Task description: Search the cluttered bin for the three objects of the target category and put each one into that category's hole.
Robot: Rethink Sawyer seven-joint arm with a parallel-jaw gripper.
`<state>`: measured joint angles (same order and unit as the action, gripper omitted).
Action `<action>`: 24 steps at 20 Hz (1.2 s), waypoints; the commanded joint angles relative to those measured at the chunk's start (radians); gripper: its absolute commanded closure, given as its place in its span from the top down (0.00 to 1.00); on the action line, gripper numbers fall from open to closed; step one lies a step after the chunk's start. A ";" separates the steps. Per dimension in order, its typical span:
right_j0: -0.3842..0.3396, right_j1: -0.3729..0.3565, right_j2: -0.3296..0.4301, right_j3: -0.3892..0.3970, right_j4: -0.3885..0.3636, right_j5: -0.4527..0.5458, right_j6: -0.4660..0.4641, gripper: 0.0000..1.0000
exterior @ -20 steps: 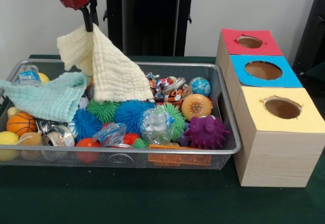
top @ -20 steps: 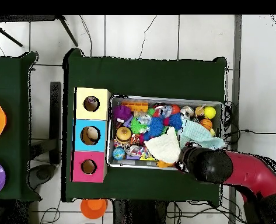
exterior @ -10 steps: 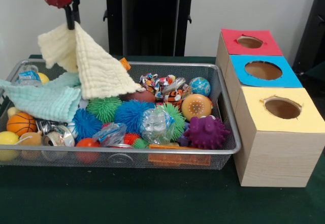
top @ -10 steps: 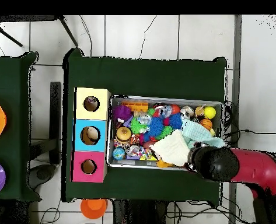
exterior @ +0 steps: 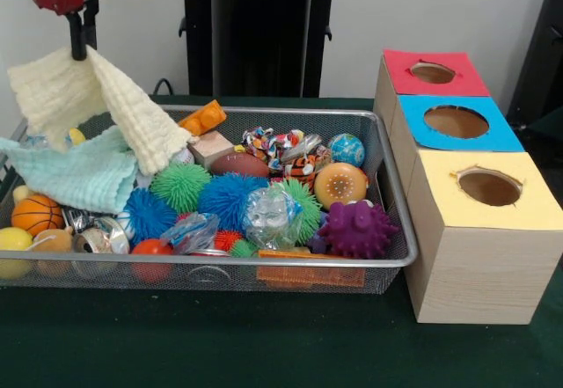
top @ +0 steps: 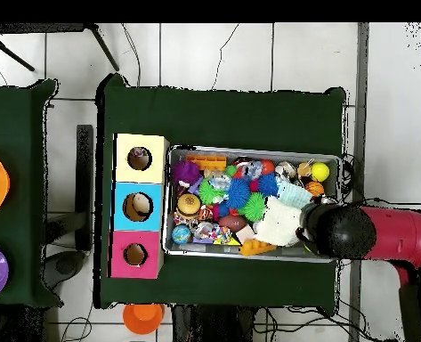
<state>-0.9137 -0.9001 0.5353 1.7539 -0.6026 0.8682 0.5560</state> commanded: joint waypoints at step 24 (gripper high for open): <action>0.113 0.074 0.020 -0.061 0.070 0.000 0.077 1.00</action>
<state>-0.8249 -0.8413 0.5392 1.7028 -0.5568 0.8682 0.5560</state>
